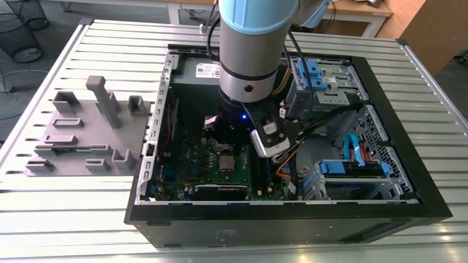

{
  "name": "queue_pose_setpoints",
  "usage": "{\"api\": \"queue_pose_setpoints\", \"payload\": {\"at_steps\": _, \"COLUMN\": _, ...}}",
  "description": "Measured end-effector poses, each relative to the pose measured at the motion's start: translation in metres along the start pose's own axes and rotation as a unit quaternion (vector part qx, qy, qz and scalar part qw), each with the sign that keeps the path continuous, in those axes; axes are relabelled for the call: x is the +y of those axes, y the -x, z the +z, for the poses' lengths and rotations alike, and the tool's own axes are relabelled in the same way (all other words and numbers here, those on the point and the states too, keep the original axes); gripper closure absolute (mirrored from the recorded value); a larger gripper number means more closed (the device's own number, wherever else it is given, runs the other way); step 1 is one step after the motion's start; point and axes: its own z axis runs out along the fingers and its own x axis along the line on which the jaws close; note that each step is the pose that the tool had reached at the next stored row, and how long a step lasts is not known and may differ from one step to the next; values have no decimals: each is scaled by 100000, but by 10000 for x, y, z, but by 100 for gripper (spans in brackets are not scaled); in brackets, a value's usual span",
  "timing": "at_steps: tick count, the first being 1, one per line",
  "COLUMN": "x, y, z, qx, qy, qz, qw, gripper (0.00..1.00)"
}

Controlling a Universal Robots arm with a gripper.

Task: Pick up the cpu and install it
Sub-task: 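Close the cpu cover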

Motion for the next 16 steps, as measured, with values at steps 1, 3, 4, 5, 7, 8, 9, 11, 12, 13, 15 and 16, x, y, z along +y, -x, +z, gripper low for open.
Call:
{"api": "queue_pose_setpoints", "payload": {"at_steps": 1, "x": 2, "y": 4, "z": 4, "qx": 0, "qy": 0, "qz": 0, "qw": 100000, "gripper": 89}}
{"api": "queue_pose_setpoints", "payload": {"at_steps": 3, "x": 9, "y": 9, "z": 12, "qx": -4, "qy": 10, "qz": 6, "qw": 100000, "gripper": 89}}
{"api": "queue_pose_setpoints", "payload": {"at_steps": 4, "x": 14, "y": 10, "z": 17, "qx": -4, "qy": 7, "qz": 3, "qw": 100000, "gripper": 89}}
{"api": "queue_pose_setpoints", "payload": {"at_steps": 5, "x": 22, "y": 9, "z": 21, "qx": 0, "qy": -2, "qz": -1, "qw": 100000, "gripper": 89}}
{"api": "queue_pose_setpoints", "payload": {"at_steps": 7, "x": 38, "y": 8, "z": 31, "qx": -64, "qy": 5, "qz": -89, "qw": 100000, "gripper": 89}}
{"api": "queue_pose_setpoints", "payload": {"at_steps": 8, "x": 46, "y": 8, "z": 35, "qx": -137, "qy": 15, "qz": -149, "qw": 100000, "gripper": 89}}
{"api": "queue_pose_setpoints", "payload": {"at_steps": 9, "x": 55, "y": 7, "z": 38, "qx": -196, "qy": 17, "qz": -219, "qw": 100000, "gripper": 89}}
{"api": "queue_pose_setpoints", "payload": {"at_steps": 11, "x": 72, "y": 10, "z": 43, "qx": -252, "qy": 24, "qz": -433, "qw": 99999, "gripper": 89}}
{"api": "queue_pose_setpoints", "payload": {"at_steps": 12, "x": 79, "y": 12, "z": 47, "qx": -268, "qy": 32, "qz": -579, "qw": 99998, "gripper": 89}}
{"api": "queue_pose_setpoints", "payload": {"at_steps": 13, "x": 84, "y": 13, "z": 51, "qx": -293, "qy": 42, "qz": -756, "qw": 99997, "gripper": 89}}
{"api": "queue_pose_setpoints", "payload": {"at_steps": 15, "x": 90, "y": 15, "z": 62, "qx": -382, "qy": 65, "qz": -1298, "qw": 99991, "gripper": 89}}
{"api": "queue_pose_setpoints", "payload": {"at_steps": 16, "x": 91, "y": 15, "z": 68, "qx": -470, "qy": 76, "qz": -1663, "qw": 99985, "gripper": 89}}
